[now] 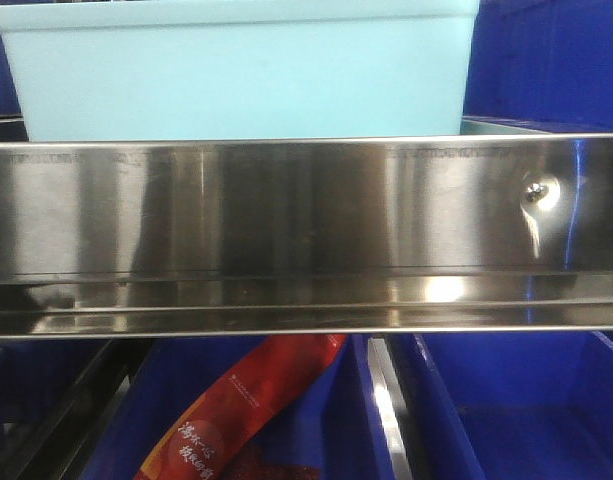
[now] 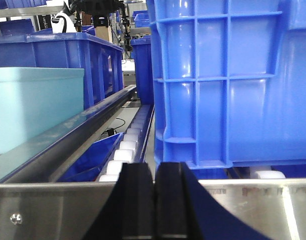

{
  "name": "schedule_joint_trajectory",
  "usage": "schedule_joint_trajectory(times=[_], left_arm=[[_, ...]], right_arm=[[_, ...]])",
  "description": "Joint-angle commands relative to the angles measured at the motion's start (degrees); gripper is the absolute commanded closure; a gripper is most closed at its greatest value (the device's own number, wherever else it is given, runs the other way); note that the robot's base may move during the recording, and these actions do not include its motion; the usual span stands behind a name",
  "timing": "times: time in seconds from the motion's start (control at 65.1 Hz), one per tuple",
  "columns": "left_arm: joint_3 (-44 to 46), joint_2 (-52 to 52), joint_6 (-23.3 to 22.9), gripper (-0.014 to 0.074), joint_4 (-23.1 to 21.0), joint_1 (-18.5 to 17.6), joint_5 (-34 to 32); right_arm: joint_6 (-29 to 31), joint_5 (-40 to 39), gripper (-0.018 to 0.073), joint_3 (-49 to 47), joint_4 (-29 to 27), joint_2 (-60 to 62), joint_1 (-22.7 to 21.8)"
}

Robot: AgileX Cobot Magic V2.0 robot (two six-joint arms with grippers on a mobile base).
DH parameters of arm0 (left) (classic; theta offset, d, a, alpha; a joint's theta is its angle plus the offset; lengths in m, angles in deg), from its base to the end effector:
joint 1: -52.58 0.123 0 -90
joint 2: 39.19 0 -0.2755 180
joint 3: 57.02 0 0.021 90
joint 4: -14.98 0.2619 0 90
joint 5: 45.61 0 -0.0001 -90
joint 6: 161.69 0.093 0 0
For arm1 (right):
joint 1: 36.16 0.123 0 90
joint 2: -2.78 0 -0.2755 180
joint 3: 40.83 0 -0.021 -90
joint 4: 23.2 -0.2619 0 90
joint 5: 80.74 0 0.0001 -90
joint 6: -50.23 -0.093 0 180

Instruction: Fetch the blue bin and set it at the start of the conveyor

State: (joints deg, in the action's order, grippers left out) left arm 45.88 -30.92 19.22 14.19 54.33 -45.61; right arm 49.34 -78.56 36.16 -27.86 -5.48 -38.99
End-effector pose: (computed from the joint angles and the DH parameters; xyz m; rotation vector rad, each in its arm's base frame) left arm 0.0794 0.0024 0.2121 -0.0212 1.4899 0.0264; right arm 0.0794 -0.0036 0.2093 0.1090 1.5221 0.0402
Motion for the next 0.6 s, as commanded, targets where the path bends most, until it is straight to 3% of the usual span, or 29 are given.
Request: schedule_joint_trajectory(times=[0.0,0.584], left_arm=[[0.2,-0.2,0.0,0.0707,-0.4,-0.4,-1.2],[0.2,-0.2,0.0,0.0707,-0.3,-0.4,-1.6]], right_arm=[[0.3,-1.3,0.0718,0.0,-0.1,0.2,-0.1],[0.3,-2.5,0.0718,0.0,-0.1,0.2,-0.1]])
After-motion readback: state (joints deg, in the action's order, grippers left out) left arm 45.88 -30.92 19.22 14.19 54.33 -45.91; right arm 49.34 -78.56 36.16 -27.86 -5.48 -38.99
